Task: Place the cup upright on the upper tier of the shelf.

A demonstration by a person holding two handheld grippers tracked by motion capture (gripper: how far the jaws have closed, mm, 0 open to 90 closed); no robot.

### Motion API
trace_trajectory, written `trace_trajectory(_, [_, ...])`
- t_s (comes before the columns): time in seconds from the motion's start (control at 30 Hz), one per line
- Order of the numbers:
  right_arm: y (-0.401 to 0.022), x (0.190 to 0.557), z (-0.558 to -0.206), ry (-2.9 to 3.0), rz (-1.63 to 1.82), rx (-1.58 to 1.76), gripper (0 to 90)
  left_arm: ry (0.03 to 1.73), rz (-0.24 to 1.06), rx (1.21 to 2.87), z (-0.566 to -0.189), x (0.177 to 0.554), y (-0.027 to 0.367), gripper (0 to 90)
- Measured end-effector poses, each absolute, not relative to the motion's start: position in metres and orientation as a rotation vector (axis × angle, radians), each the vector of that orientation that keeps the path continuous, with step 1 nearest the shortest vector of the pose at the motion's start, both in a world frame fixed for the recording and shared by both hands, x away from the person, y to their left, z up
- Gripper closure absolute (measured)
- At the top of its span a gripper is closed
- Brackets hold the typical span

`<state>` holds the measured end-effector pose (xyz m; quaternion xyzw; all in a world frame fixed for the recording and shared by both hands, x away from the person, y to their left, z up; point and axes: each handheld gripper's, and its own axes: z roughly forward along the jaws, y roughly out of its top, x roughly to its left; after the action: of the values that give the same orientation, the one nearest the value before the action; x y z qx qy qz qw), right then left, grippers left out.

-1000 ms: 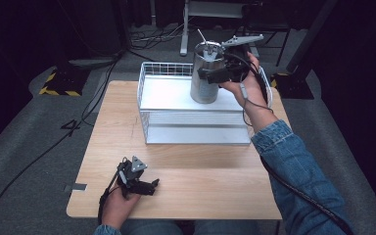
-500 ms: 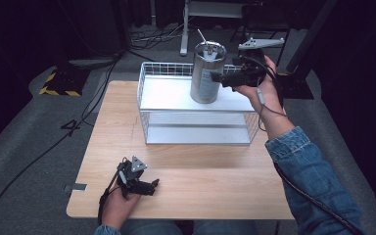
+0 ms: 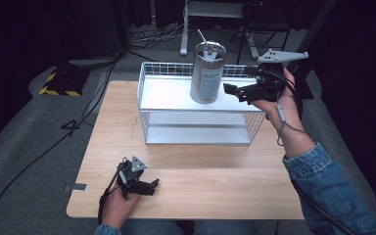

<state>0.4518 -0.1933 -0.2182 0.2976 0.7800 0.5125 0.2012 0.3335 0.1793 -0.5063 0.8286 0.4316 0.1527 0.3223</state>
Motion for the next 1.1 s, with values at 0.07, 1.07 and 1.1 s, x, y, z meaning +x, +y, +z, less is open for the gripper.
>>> trace_trajectory(0.07, [-0.197,0.446,-0.218,2.177,1.433,0.829,0.0,1.133,0.401,2.173,-0.506,0.334,0.179,1.3])
trace_trajectory(1.07, [-0.254,0.386,-0.258,2.199,1.409,0.902,7.9,1.138,0.398,2.17,-0.507,0.334,0.179,1.3])
trace_trajectory(1.1, [-0.256,0.383,-0.266,2.206,1.412,0.903,14.7,1.138,0.398,2.17,-0.507,0.334,0.179,1.3])
